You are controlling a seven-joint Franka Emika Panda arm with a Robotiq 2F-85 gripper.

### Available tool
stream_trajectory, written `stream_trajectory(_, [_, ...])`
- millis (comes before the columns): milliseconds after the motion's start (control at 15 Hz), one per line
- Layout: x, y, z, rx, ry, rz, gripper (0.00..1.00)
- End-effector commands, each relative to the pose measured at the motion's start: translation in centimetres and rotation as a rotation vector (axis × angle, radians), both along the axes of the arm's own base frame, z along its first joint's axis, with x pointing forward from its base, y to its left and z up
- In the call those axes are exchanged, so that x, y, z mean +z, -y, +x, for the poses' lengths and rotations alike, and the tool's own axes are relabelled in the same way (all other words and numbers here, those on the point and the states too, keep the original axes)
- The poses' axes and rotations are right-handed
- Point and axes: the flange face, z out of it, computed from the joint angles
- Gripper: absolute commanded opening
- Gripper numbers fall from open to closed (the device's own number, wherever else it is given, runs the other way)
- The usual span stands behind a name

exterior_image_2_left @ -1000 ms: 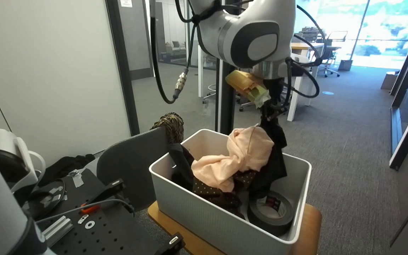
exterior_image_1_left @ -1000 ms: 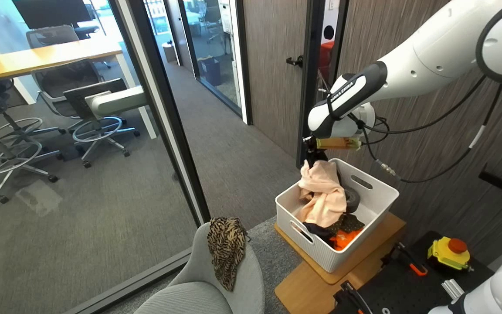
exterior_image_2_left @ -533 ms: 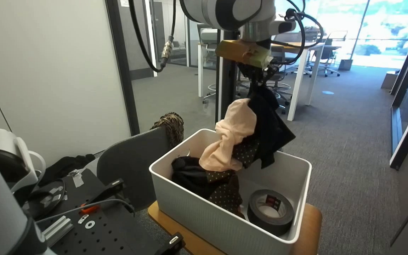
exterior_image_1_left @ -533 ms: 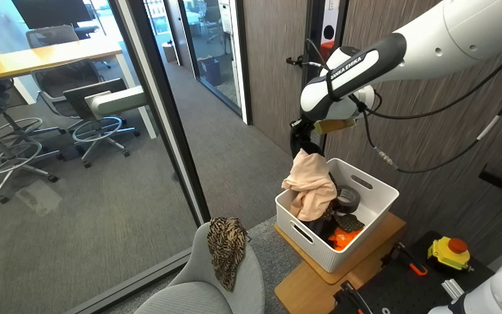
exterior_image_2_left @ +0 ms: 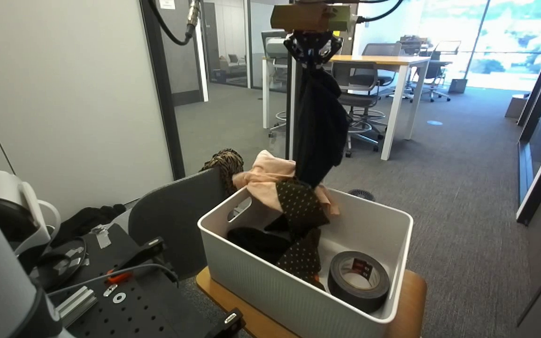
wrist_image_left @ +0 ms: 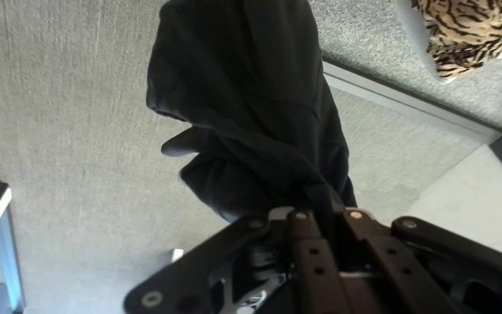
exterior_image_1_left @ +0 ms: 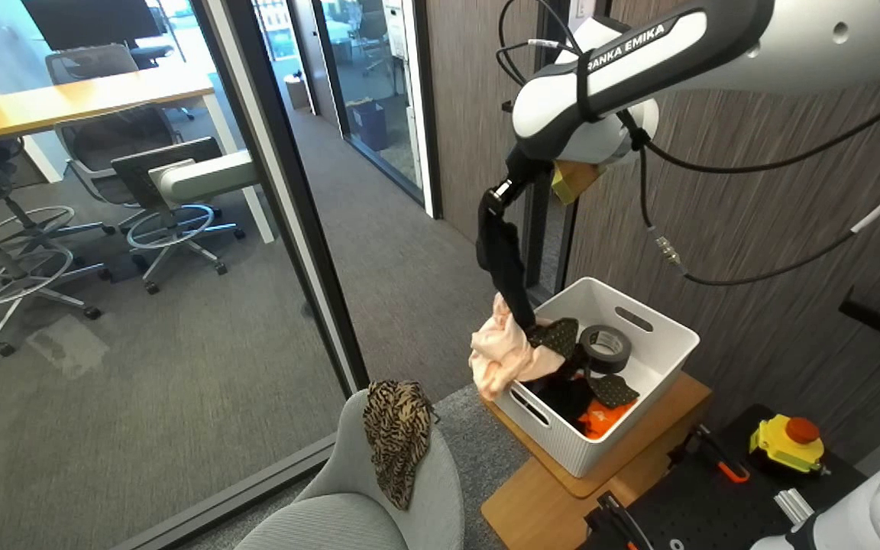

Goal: Take the black cloth out of the basket and hang it on the back of the white chair

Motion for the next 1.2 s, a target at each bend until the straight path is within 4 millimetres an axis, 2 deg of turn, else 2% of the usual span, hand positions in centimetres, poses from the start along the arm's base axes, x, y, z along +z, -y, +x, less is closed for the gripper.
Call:
stream_trajectory(0, [4.1,-2.7,0.9,0.202,0.026,-0.011,0.1])
stream_trajectory(333, [7.6,-7.6,3.7,0.477,0.031,-0.049,0.1])
stream_trajectory(600, [9.5,-11.4,4.9,0.673,0.043,-0.069,0.1])
stream_trajectory(867, [10.7,-15.0,5.8,0.803,0.043,-0.079,0.1])
stream_trajectory(1133, [11.7,-18.2,5.7,0.9,0.045,-0.095,0.1])
